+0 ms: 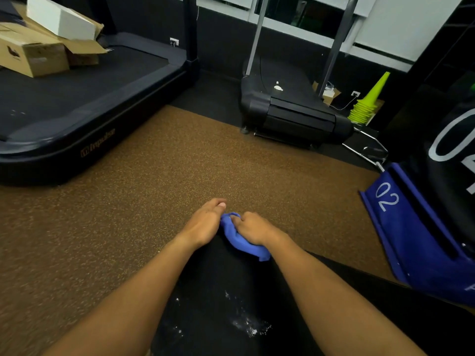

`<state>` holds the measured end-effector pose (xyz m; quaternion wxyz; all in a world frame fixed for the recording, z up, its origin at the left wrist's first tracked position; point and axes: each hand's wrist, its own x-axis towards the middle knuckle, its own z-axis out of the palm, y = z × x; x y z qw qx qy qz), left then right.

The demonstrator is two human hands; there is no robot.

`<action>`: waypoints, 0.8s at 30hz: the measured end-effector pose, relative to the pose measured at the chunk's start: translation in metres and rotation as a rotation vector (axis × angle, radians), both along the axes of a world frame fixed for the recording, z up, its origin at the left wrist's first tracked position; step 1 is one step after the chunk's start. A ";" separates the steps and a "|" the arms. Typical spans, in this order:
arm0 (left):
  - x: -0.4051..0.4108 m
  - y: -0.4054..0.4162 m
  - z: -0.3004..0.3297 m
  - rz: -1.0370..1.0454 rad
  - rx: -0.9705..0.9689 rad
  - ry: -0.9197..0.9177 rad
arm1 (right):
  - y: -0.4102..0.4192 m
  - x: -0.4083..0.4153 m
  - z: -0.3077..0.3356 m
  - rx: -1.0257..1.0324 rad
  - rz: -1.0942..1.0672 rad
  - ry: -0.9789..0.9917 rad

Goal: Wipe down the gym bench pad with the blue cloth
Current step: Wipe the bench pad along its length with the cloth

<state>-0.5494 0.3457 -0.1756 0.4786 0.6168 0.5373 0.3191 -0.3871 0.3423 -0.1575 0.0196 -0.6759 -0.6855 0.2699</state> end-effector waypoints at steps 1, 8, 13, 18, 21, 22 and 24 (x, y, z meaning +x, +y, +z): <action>0.000 0.000 0.000 -0.007 0.000 0.023 | -0.003 0.010 0.001 -0.007 0.003 -0.017; 0.003 0.001 -0.001 -0.044 -0.011 0.089 | -0.024 0.097 0.005 -0.084 -0.028 -0.182; 0.004 -0.002 0.000 -0.038 -0.016 0.075 | -0.038 0.141 0.009 -0.163 -0.118 -0.267; 0.004 -0.001 0.001 -0.052 -0.025 0.079 | -0.025 0.088 0.001 -0.068 -0.167 -0.126; 0.002 0.000 0.001 -0.056 -0.019 0.092 | -0.011 0.043 0.001 -0.042 -0.138 -0.040; 0.001 0.000 0.002 -0.051 -0.021 0.081 | -0.008 0.030 0.002 -0.036 -0.123 -0.027; -0.004 0.000 0.001 -0.035 -0.025 0.055 | -0.003 0.009 0.005 -0.018 -0.103 -0.013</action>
